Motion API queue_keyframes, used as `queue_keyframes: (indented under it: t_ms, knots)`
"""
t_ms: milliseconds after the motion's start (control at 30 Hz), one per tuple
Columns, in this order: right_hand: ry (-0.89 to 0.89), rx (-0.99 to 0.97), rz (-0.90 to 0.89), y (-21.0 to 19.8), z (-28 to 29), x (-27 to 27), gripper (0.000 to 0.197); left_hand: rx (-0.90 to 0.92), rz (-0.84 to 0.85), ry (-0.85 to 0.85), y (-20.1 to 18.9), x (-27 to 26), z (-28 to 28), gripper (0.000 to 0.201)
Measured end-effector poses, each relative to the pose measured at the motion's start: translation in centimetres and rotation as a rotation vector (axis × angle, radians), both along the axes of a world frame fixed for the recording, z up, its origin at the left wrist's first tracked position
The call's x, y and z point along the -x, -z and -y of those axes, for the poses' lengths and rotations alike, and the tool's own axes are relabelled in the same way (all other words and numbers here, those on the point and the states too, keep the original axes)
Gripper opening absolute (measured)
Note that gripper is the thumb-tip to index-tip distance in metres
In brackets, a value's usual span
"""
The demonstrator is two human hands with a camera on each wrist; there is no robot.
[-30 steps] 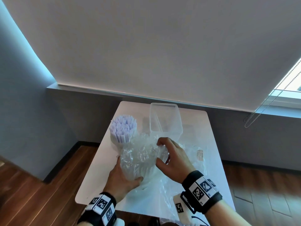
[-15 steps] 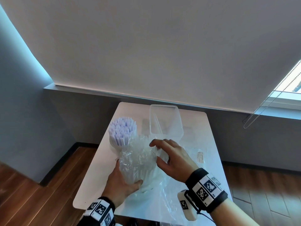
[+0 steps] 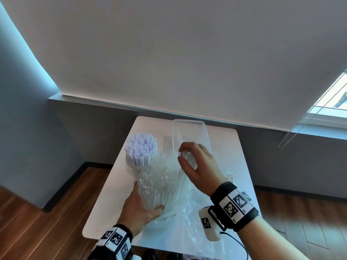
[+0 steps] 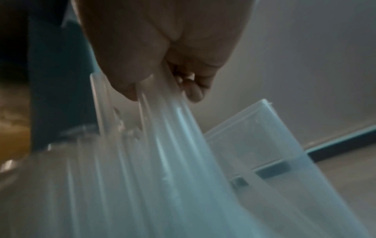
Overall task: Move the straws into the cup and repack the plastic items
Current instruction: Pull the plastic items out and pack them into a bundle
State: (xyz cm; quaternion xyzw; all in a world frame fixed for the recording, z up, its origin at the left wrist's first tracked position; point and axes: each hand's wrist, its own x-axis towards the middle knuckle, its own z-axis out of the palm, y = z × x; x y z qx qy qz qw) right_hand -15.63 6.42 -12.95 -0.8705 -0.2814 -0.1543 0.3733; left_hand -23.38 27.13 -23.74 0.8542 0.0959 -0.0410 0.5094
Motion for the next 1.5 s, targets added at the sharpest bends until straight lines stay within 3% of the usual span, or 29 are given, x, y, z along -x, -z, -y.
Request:
queue_keyframes:
  t_ms: [200, 367, 567, 733, 933, 1033, 1133, 1233, 1300, 1400, 1467, 1500]
  knots:
    - [0.069, -0.242, -0.124, 0.9, -2.3, -0.2, 0.022, -0.005, 0.002, 0.005, -0.2, -0.1, 0.1, 0.091]
    - [0.119, -0.393, -0.059, 0.0, -3.0, -1.2, 0.019, 0.015, -0.003, -0.015, -0.2, 0.0, 0.1, 0.091]
    - [0.051, -0.346, -0.005, -1.3, -3.2, -2.9, 0.014, 0.019, -0.001, -0.001, -0.6, -0.2, 0.1, 0.089]
    - [-0.022, -0.489, -0.03, -7.3, -2.1, -5.1, 0.022, 0.051, 0.004, -0.008, -0.7, -0.4, 0.0, 0.085]
    - [-0.079, -0.576, 0.185, -16.9, -0.4, -7.6, 0.021, 0.108, 0.011, -0.035, -0.7, -0.9, 0.0, 0.085]
    - [-0.067, -0.547, 0.261, -18.0, -0.3, -9.7, 0.017, 0.117, 0.002, -0.035, -0.4, -1.0, -0.1, 0.088]
    - [-0.062, -0.553, 0.243, -16.3, -1.0, -12.2, 0.017, 0.133, -0.018, -0.037, -0.1, -1.1, -0.2, 0.091]
    - [-0.008, -0.462, 0.145, -12.1, -1.8, -15.1, 0.015, 0.137, -0.026, -0.04, -0.1, -1.1, -0.2, 0.091]
    - [0.073, -0.272, 0.067, -9.1, -1.9, -16.3, 0.018, 0.142, -0.032, -0.039, -0.1, -1.1, -0.2, 0.091]
    - [0.083, 0.275, -0.26, -5.5, -1.1, -16.8, 0.058, 0.139, -0.024, -0.025, -0.2, -1.0, -0.3, 0.091]
    - [0.068, 0.44, -0.365, -4.5, -0.6, -16.5, 0.076, 0.134, -0.023, -0.02, -0.3, -1.0, -0.3, 0.09]
    - [0.084, 0.44, -0.331, -4.5, -0.4, -16.3, 0.071, 0.129, -0.025, -0.016, -0.3, -1.0, -0.4, 0.089]
